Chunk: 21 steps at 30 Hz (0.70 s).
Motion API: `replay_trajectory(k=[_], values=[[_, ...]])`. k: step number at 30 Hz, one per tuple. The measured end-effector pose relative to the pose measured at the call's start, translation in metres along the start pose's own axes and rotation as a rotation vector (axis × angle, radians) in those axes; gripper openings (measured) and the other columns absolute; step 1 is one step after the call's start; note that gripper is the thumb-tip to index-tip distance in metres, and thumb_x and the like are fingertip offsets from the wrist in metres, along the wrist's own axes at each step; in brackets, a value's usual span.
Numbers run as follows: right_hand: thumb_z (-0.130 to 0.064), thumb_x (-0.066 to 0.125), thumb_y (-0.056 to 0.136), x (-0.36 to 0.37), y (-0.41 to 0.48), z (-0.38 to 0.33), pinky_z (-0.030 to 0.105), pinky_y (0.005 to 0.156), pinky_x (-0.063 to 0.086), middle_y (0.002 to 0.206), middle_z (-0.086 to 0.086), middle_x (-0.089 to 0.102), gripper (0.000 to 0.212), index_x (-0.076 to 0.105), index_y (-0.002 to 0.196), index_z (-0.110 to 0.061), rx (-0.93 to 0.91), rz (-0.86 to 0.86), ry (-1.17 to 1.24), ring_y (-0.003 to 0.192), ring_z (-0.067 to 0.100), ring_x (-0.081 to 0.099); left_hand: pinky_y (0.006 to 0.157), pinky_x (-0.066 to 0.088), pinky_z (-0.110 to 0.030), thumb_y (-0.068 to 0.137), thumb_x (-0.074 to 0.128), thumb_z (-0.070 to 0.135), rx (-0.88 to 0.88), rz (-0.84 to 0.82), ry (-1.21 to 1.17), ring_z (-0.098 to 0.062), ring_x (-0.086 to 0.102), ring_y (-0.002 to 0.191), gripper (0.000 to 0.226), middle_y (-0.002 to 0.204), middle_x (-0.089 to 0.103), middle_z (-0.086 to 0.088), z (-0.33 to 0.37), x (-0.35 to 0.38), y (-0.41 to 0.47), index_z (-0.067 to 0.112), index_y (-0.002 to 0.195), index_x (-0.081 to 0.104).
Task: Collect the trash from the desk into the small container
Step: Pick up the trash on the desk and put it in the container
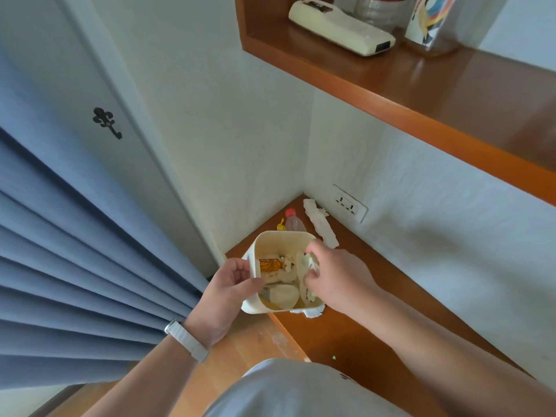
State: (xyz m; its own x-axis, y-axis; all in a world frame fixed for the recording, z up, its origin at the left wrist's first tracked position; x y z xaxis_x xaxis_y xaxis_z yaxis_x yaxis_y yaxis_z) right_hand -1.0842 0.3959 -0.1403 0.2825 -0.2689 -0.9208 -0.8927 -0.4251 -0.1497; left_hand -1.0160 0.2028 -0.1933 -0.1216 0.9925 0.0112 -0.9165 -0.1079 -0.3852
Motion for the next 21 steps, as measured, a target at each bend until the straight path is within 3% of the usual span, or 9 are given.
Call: replay_trajectory(k=[3,7,12,15,18,21], values=[[-0.023,0.054,0.091,0.016,-0.001,-0.003,0.037,0.051,0.051,0.068,-0.003,0.059,0.022,0.046,0.111,-0.019,-0.003,-0.025,-0.034,0.058,0.017,0.06,0.081,0.06,-0.042,0.058,0.083,0.037,0.004,-0.001,0.015,-0.039,0.07,0.092,0.066,0.102,0.072,-0.021,0.0,0.001,-0.004,0.002,0.108,0.059],[-0.026,0.055,0.094,0.036,-0.006,-0.005,0.034,0.056,0.055,0.074,-0.004,0.06,0.027,0.045,0.12,-0.023,-0.038,-0.073,-0.113,0.065,0.017,0.062,0.089,0.055,-0.057,0.057,0.083,0.034,0.004,0.007,0.037,-0.047,0.068,0.095,0.065,0.103,0.071,-0.025,-0.003,0.0,-0.007,-0.001,0.107,0.059],[-0.023,0.053,0.096,0.049,-0.005,0.0,0.038,0.069,0.057,0.098,0.006,0.067,0.029,0.049,0.124,-0.02,-0.027,-0.292,-0.249,0.085,0.026,0.067,0.084,0.058,-0.049,0.058,0.083,0.032,-0.022,-0.014,0.07,-0.033,0.07,0.085,0.062,0.093,0.074,-0.015,-0.009,0.005,-0.011,-0.001,0.105,0.061],[-0.016,0.054,0.095,0.051,-0.009,-0.002,0.04,0.078,0.057,0.102,0.007,0.065,0.025,0.052,0.12,-0.015,-0.086,-0.426,-0.333,0.091,0.028,0.065,0.081,0.059,-0.043,0.063,0.082,0.028,-0.033,-0.022,0.083,-0.032,0.071,0.085,0.055,0.09,0.074,-0.011,-0.012,0.008,-0.012,0.001,0.105,0.061],[-0.02,0.057,0.094,0.045,-0.01,-0.003,0.039,0.074,0.056,0.09,0.002,0.057,0.018,0.055,0.112,-0.016,-0.134,-0.314,-0.315,0.087,0.026,0.065,0.088,0.06,-0.051,0.06,0.084,0.035,-0.033,-0.008,0.08,-0.038,0.072,0.092,0.062,0.098,0.075,-0.016,-0.011,0.006,-0.011,0.002,0.106,0.061],[-0.023,0.058,0.092,0.045,-0.009,-0.004,0.041,0.074,0.057,0.091,-0.001,0.057,0.019,0.06,0.11,-0.018,-0.158,-0.227,-0.279,0.084,0.025,0.065,0.09,0.059,-0.054,0.059,0.084,0.038,-0.041,0.002,0.092,-0.036,0.073,0.095,0.064,0.103,0.074,-0.016,-0.01,0.006,-0.011,0.004,0.108,0.06]])
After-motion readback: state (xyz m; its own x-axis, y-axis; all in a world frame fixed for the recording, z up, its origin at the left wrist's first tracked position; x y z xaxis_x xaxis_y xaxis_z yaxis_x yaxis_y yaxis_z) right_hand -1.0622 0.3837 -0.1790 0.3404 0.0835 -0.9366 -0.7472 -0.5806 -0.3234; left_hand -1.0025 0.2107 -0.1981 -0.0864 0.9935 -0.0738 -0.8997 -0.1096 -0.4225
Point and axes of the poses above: each hand's wrist, its own y-axis towards the middle knuckle, its own x-axis out of the palm, z = x × y, the point moved 6 cm from there along y, towards the middle knuckle
